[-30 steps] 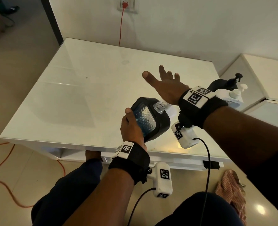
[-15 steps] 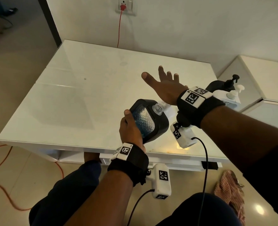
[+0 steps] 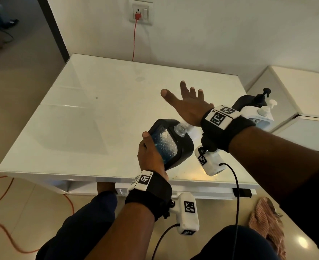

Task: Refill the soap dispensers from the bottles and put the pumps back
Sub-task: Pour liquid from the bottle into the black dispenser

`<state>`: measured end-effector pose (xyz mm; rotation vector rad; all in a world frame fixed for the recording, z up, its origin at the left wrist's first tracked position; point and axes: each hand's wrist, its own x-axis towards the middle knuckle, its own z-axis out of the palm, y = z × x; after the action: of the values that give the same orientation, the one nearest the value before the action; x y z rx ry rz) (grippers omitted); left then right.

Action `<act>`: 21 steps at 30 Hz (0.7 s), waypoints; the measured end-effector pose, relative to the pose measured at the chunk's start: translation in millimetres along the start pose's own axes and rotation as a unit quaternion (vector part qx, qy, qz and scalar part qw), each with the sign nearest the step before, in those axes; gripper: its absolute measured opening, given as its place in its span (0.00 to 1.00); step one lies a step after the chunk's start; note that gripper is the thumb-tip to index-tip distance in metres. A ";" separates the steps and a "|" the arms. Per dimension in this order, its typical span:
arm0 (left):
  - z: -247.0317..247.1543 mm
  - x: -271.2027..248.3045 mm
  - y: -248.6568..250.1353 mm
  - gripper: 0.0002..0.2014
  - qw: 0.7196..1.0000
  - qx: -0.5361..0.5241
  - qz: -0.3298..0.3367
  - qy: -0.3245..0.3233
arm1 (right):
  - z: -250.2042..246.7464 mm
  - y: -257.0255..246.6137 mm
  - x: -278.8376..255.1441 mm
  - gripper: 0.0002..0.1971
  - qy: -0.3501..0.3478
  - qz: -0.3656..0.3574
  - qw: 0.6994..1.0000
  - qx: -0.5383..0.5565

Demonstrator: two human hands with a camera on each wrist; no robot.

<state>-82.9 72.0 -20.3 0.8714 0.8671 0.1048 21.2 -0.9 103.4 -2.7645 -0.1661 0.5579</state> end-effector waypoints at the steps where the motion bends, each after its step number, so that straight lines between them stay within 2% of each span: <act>1: -0.3 -0.4 -0.2 0.17 1.000 0.000 -0.002 -0.001 | -0.9 -0.4 -0.6 0.52 -0.006 -0.001 1.000 0.005; 4: -0.4 -0.4 -0.5 0.17 1.000 -0.002 -0.003 -0.006 | -5.7 -3.7 -1.7 0.51 -0.022 -0.008 0.999 0.022; 14: -0.8 6.2 -5.2 0.18 1.000 0.006 -0.003 -0.008 | -1.5 0.4 1.0 0.53 -0.007 0.004 1.000 0.020; 21: -1.6 7.3 -5.6 0.19 1.000 0.010 -0.004 -0.008 | -7.7 -2.4 2.5 0.52 -0.009 -0.009 0.998 0.064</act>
<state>-80.7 72.3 -29.3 0.8868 0.8583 0.0827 26.5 -0.4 110.0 -2.6327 -0.1541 0.5696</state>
